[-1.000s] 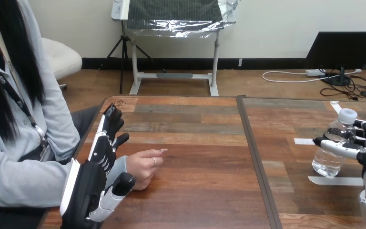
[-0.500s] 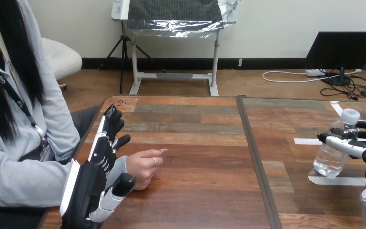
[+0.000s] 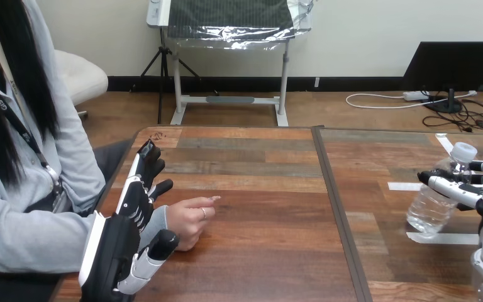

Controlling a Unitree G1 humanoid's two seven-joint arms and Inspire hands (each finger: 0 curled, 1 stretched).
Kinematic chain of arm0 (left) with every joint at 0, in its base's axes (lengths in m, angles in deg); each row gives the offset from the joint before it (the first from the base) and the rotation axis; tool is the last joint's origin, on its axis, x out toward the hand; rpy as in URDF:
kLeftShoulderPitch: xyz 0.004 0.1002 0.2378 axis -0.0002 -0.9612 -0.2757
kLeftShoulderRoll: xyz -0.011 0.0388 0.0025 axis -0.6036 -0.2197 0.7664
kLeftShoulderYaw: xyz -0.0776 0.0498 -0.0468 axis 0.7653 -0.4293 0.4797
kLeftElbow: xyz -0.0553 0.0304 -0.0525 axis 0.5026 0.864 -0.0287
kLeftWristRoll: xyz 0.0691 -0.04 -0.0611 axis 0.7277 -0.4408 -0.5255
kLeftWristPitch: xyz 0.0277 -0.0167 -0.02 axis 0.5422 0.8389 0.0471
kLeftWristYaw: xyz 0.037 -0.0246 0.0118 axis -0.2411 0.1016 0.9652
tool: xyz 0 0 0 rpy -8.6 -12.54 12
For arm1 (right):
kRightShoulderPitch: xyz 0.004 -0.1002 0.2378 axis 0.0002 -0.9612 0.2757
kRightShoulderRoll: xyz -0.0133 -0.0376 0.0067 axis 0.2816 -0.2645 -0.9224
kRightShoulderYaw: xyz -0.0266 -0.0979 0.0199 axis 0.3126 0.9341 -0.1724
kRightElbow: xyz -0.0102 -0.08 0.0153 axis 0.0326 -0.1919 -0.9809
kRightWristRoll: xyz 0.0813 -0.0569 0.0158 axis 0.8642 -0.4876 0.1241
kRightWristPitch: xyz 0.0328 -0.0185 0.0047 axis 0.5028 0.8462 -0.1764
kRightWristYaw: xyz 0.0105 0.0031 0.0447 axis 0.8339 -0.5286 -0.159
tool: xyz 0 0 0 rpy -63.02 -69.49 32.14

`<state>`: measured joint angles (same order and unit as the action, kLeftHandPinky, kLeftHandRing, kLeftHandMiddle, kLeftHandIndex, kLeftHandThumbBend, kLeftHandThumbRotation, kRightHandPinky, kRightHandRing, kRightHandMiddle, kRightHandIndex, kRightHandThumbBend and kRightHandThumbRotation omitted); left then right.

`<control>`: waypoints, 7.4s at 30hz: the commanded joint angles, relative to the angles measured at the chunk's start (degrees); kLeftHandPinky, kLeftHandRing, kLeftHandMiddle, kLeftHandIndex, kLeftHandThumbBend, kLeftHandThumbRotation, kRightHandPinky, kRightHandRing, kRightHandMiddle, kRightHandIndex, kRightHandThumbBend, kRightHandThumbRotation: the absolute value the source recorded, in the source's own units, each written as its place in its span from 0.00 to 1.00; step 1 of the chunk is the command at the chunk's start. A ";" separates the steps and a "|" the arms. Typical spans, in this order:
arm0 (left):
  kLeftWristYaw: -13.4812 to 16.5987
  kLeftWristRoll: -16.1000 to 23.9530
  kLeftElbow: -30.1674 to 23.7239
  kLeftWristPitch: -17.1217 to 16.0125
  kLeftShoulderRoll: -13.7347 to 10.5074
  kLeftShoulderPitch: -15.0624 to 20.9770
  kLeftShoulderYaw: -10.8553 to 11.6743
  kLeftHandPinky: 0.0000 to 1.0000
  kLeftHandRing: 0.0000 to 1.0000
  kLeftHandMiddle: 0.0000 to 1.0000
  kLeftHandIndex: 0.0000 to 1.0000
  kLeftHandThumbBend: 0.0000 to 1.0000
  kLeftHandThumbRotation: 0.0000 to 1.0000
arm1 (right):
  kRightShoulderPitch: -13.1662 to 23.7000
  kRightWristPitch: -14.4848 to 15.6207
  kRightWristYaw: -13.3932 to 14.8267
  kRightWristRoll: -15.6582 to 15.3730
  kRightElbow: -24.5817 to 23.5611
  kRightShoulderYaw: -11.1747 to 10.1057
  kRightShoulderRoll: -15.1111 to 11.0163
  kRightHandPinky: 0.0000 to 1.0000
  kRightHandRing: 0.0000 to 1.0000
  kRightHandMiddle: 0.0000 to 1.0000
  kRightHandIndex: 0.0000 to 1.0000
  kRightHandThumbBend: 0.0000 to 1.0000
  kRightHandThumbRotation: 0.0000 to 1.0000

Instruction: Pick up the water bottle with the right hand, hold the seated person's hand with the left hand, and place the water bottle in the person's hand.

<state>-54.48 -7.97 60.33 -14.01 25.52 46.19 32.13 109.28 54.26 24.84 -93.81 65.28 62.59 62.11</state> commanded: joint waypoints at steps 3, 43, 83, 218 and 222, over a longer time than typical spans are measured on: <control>0.13 -0.08 -3.25 -0.69 -0.85 1.92 0.75 0.86 0.95 0.99 0.98 1.00 0.86 | 3.60 -4.19 -0.60 1.50 -1.38 -1.38 0.93 0.44 0.50 0.55 0.57 0.75 0.00; 13.46 25.26 -14.79 9.68 -3.09 -1.01 5.86 0.91 0.98 1.00 0.99 1.00 0.67 | 7.06 -11.08 -7.89 4.63 -3.65 -2.13 3.95 0.40 0.45 0.52 0.54 0.70 0.00; 12.14 37.96 -27.54 30.29 -21.32 2.39 5.77 0.84 0.91 0.91 0.91 1.00 0.33 | 6.99 -19.32 -16.66 7.13 -6.81 -1.61 8.78 0.32 0.38 0.45 0.46 0.75 0.00; 4.69 39.11 -0.72 29.55 -31.80 22.01 -12.68 0.40 0.39 0.42 0.41 0.89 0.02 | -14.24 -14.08 -36.03 22.42 -51.66 -0.81 15.98 0.23 0.30 0.42 0.43 0.60 0.00; 5.29 38.82 -1.03 28.80 -31.90 21.88 -12.53 0.38 0.37 0.41 0.40 0.87 0.01 | -14.24 -13.51 -35.86 22.19 -51.67 -0.74 16.20 0.23 0.30 0.42 0.43 0.60 0.00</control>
<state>-50.63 31.52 61.24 15.98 -5.96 65.47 19.71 92.06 40.59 -11.16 -72.56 16.40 61.67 78.04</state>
